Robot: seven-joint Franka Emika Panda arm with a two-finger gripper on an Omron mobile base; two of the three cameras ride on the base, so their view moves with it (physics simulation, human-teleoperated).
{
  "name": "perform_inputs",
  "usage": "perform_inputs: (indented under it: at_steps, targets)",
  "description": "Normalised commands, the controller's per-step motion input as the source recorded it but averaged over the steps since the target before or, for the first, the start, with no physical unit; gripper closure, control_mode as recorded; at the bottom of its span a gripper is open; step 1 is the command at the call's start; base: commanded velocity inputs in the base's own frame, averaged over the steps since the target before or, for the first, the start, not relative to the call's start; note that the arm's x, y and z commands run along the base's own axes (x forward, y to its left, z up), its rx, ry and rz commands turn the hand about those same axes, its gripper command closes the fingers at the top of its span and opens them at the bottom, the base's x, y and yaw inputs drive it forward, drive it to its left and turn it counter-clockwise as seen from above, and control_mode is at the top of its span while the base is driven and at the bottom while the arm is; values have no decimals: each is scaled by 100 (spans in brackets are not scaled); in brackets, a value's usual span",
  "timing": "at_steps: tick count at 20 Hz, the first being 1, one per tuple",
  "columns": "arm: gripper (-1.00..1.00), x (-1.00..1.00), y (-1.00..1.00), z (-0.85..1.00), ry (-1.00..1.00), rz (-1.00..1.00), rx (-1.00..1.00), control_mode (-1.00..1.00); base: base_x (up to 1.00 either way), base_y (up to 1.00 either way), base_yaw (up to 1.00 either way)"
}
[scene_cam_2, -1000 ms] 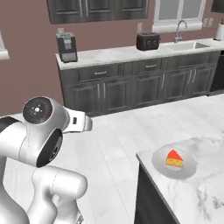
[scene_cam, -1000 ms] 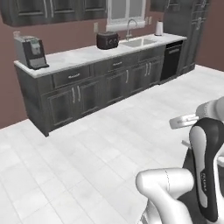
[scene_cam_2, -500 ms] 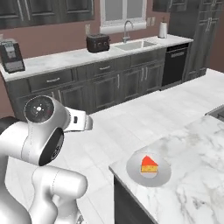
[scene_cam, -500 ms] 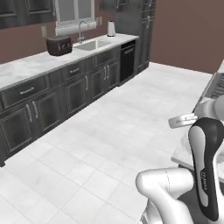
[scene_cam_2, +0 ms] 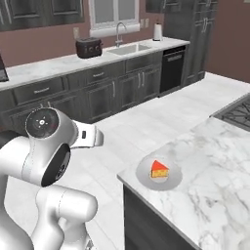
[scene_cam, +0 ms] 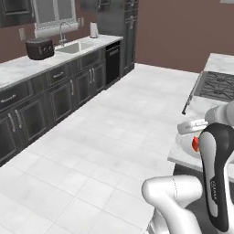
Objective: Pick the cheese from the counter and place it in the microwave.
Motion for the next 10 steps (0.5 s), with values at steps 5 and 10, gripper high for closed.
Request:
perform_inputs:
  at_steps: [5, 10]
  targets:
    - [-100, 0, 0, 0, 0, 0, 0, 100, 0, -3, -33]
    - [-100, 0, 0, 0, 0, 0, 0, 100, 0, 0, -71]
